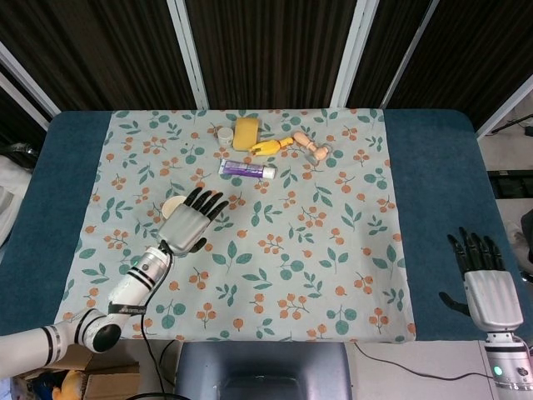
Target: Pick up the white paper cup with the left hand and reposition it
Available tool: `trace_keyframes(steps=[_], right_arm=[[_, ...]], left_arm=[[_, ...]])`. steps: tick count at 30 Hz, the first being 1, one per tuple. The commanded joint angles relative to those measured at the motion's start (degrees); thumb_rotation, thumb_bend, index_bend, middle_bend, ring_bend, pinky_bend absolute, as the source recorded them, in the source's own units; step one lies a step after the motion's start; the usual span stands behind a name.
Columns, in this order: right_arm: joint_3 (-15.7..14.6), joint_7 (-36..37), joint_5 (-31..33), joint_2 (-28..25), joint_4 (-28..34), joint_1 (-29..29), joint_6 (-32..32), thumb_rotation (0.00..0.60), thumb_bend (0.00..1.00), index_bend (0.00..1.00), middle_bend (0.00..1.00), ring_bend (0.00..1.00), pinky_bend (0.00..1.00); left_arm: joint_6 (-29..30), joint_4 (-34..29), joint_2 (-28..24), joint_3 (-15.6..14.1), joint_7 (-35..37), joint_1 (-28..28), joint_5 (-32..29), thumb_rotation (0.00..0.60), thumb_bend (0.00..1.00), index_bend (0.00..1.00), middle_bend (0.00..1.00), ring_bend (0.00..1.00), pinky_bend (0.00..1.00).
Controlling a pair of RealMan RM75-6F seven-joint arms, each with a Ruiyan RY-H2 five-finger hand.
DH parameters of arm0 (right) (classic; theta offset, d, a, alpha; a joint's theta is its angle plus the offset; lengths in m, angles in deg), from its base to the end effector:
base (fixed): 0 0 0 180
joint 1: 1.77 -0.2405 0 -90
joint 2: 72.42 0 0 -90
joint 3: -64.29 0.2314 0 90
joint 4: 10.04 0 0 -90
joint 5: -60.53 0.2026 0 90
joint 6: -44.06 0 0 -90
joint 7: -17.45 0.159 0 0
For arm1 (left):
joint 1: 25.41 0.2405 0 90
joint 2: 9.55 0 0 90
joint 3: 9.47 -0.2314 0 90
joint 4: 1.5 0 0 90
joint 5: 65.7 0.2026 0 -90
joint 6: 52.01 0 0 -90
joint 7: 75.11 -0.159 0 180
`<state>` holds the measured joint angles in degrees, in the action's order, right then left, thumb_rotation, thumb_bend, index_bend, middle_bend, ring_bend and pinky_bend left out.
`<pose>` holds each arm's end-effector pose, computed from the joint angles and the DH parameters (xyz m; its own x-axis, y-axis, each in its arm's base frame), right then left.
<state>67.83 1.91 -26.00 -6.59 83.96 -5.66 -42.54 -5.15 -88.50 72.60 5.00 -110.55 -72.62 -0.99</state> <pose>-0.2768 -0.1904 0.1488 0.5800 0.0267 0.8142 -0.8145 -0.0006 0.5802 -0.0942 0.3647 0.0113 0.7106 0.0906 0.6978 0.6303 -0.5229 -0.5739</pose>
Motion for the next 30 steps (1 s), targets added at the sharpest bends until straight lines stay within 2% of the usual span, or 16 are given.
trace_keyframes(steps=[1,8,13,16,25,27,30], right_arm=[[-0.1,0.1,0.0,0.1,-0.1,0.1,-0.1,0.6,0.25,0.0,0.0,0.0,0.0],[-0.3,2.0,0.0,-0.5,-1.0,-0.1,0.8,0.6,0.25,0.0,0.0,0.0,0.0],[-0.3,2.8,0.8,-0.6,-1.9,0.1,1.2,0.6,0.25,0.0,0.0,0.0,0.0],[-0.3,2.9,0.7,-0.6,-1.7,0.0,1.4,0.6,0.25,0.0,0.0,0.0,0.0],[-0.5,2.9,0.8,-1.2,-1.1,-0.3,2.1,0.6,0.24,0.0,0.0,0.0,0.0],[-0.3,2.8,0.8,-1.3,-0.9,-0.2,1.9,0.6,0.24,0.0,0.0,0.0,0.0],[-0.1,3.1,1.1,-1.3,-0.9,-0.3,2.0,0.6,0.24,0.0,0.0,0.0,0.0]], left_arm=[[-0.7,4.8,3.6,-1.4,-7.1,-3.8,-5.5,0.6,0.31,0.0,0.0,0.0,0.0],[-0.1,11.9,7.0,-4.2,-15.8,-6.8,-13.1,0.6,0.31,0.0,0.0,0.0,0.0],[1.1,14.7,8.0,-6.9,-22.6,-8.6,-17.0,0.6,0.31,0.0,0.0,0.0,0.0],[1.6,15.0,8.5,-7.7,-25.6,-9.4,-20.6,0.6,0.31,0.0,0.0,0.0,0.0],[4.5,16.1,9.3,-10.3,-32.8,-11.4,-25.1,0.6,0.31,0.0,0.0,0.0,0.0],[4.9,15.8,9.3,-10.3,-33.8,-11.8,-26.4,0.6,0.33,0.03,0.01,0.0,0.0],[5.2,15.0,9.0,-10.6,-34.6,-12.3,-27.7,0.6,0.34,0.12,0.07,0.0,0.0]])
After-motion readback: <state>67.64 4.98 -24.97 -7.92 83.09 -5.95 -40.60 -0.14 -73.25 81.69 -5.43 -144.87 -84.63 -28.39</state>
